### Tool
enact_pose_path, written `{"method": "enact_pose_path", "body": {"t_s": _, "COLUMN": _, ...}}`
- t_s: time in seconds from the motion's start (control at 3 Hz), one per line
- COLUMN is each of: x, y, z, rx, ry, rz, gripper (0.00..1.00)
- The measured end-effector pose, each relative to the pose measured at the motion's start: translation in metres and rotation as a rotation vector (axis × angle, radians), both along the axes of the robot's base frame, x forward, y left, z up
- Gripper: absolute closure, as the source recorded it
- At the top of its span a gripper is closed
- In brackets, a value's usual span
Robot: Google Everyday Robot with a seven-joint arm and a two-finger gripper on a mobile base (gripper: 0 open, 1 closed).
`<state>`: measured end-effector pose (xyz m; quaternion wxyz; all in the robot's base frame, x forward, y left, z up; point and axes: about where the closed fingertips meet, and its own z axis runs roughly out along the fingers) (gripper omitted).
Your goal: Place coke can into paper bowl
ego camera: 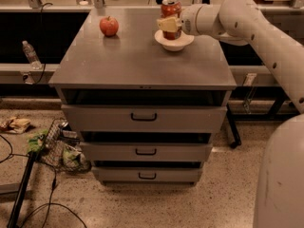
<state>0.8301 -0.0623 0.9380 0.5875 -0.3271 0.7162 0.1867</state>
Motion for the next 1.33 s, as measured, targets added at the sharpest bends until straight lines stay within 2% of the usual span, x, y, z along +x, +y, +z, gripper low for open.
{"method": "enact_pose_path", "body": {"t_s": 0.33, "x": 0.015, "y": -0.018, "z": -0.007, "rx": -0.018, "ry": -0.003, "rz": -0.028, "gripper": 1.0}}
{"method": "enact_pose_path", "body": {"t_s": 0.67, "x": 0.03, "y": -0.024, "z": -0.021, "rx": -0.021, "ry": -0.008, "rz": -0.036, "gripper": 1.0}}
{"method": "enact_pose_path", "body": {"t_s": 1.0, "x": 0.04, "y": -0.03, "z": -0.038, "rx": -0.024, "ry": -0.027, "rz": -0.025, "gripper": 0.86}}
{"method": "enact_pose_path", "body": {"t_s": 1.33, "x": 0.049, "y": -0.027, "z": -0.056, "rx": -0.032, "ry": -0.044, "rz": 0.011, "gripper": 0.62}}
